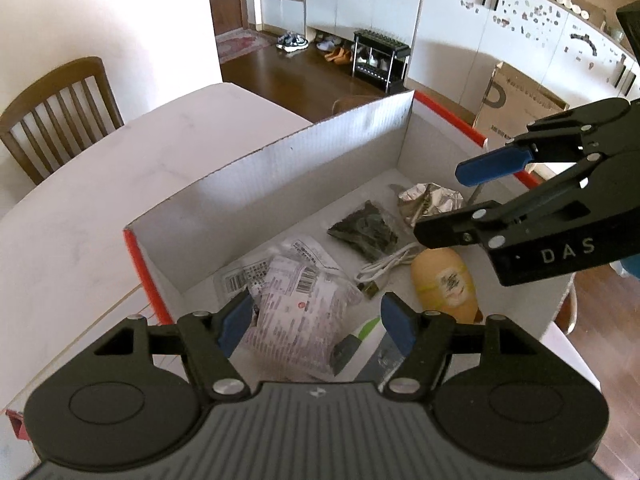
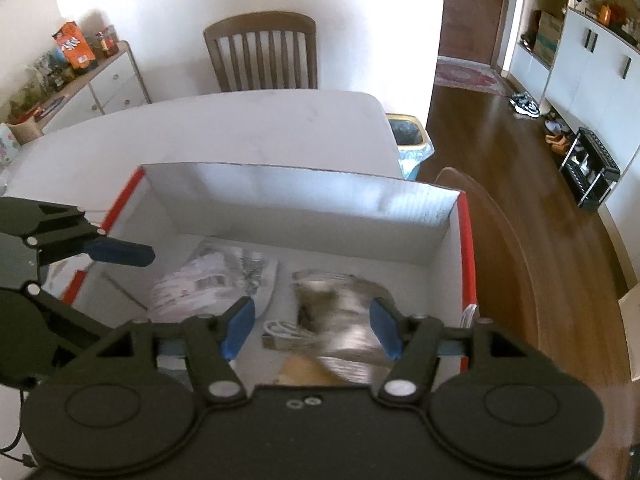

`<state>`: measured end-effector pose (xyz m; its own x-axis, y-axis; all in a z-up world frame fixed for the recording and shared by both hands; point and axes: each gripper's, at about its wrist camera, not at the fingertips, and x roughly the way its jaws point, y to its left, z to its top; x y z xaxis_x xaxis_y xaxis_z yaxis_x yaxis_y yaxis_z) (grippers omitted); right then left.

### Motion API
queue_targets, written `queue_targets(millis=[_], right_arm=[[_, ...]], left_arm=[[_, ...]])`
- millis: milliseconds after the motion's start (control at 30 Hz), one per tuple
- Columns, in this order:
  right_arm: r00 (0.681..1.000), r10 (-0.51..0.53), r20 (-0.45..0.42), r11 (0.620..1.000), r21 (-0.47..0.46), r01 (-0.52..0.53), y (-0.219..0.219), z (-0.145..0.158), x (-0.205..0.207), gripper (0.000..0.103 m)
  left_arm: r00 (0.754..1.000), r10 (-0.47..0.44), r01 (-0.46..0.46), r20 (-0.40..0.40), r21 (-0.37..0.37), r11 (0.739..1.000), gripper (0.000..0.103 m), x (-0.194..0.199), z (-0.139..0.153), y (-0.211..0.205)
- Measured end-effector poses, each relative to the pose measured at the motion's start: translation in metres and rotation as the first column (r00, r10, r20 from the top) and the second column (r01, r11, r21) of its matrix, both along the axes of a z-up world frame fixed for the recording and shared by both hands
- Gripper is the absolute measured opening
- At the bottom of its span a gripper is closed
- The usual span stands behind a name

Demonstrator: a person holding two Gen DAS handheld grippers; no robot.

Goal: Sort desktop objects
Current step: 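Withdraw both grippers from the shoebox back over the table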

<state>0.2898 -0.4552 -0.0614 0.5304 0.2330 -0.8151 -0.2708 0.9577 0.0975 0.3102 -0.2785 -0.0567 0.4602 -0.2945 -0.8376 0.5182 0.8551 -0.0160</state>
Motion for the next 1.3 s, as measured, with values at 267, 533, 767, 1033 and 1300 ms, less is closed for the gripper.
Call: queue_targets(millis=[267, 533, 767, 1033, 1300], right_arm=[[0.999, 0.027, 0.043, 0.999, 0.033, -0.029, 0.009, 0.026, -0.022, 0.064], [0.995, 0.064, 0.073, 0.997, 0.041, -0.067, 0.022, 0.042, -0.042, 0.065], [0.993, 0.075, 0.095, 0.995, 0.051, -0.08, 0.044, 0.052, -0.057, 0.065], [0.991, 0.091, 0.098, 0.994, 0.05, -0.096, 0.081, 0.057, -0.073, 0.065], [0.991, 0.09, 0.095, 0.994, 0.057, -0.096, 0.122, 0.06, -0.083, 0.066]], left_arm=[[0.999, 0.029, -0.028, 0.033, -0.029, 0.999, 0.07, -0.025, 0.021, 0.014], [0.997, 0.051, -0.047, 0.058, -0.063, 0.997, 0.07, -0.05, 0.041, 0.033], [0.996, 0.068, -0.061, 0.064, -0.102, 0.993, 0.07, -0.071, 0.05, 0.062], [0.992, 0.086, -0.074, 0.091, -0.123, 0.99, 0.07, -0.095, 0.06, 0.1], [0.989, 0.103, -0.09, 0.106, -0.123, 0.988, 0.07, -0.108, 0.067, 0.144]])
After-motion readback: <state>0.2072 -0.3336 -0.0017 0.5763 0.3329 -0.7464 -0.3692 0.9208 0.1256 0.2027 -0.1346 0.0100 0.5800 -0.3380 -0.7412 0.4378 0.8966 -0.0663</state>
